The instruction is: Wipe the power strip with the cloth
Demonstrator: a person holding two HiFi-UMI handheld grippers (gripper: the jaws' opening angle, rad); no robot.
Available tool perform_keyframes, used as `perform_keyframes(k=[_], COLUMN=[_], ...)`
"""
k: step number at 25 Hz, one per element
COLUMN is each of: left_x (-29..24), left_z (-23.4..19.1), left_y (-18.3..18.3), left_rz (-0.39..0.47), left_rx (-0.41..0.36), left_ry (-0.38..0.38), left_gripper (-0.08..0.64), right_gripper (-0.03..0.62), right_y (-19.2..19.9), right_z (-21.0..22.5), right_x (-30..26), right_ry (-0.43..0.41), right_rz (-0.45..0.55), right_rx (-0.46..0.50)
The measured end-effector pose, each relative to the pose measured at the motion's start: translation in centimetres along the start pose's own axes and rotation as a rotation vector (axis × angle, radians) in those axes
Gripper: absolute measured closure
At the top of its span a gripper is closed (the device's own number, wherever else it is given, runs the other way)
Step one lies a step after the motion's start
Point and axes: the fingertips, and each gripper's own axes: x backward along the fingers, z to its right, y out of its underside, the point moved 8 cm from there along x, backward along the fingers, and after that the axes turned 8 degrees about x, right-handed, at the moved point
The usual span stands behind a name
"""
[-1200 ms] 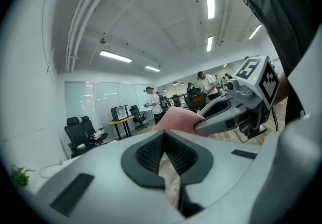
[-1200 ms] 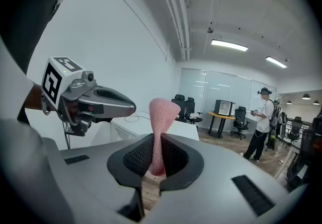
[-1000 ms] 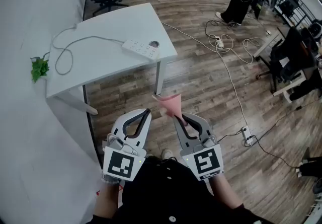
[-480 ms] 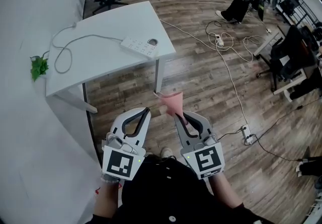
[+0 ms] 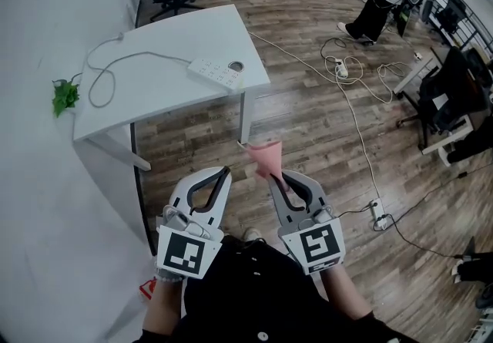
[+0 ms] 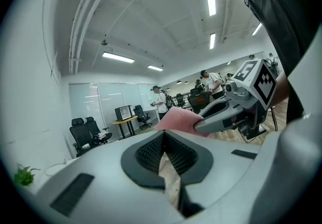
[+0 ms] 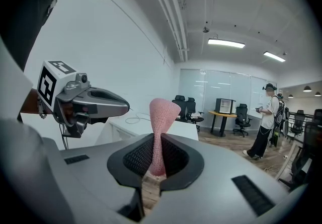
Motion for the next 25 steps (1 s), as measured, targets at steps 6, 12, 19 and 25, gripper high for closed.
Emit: perform_keyframes(k=[6,12,19,25], left_x=[-0.2,-0.6,-0.3,-0.9], left_z=[1.1,2.4,3.1,2.4], left_y=[-0.2,0.0,0.7,0.8], left_rz=[0.002,-0.010,-0.009,-0.005], left_rx=[-0.005,0.008,0.012,0.019], left_ry=[-0.029,-0.053,-0.074,-0.091], left_gripper=[0.546,0.546,0.546,0.546], right_gripper=[0.541,0.541,0.541,0.541], right_y=[0.9,1.8,2.5,2.4], right_z=[1.1,2.7,2.8,3.2], right_x=[0.3,1.1,1.1,-0.1], right_ry=[-0.008,0.001,-0.023,-0.045], right_rz=[0.011,0.027,0.023,0.032], right_rx=[0.009,0.017,0.017,0.031])
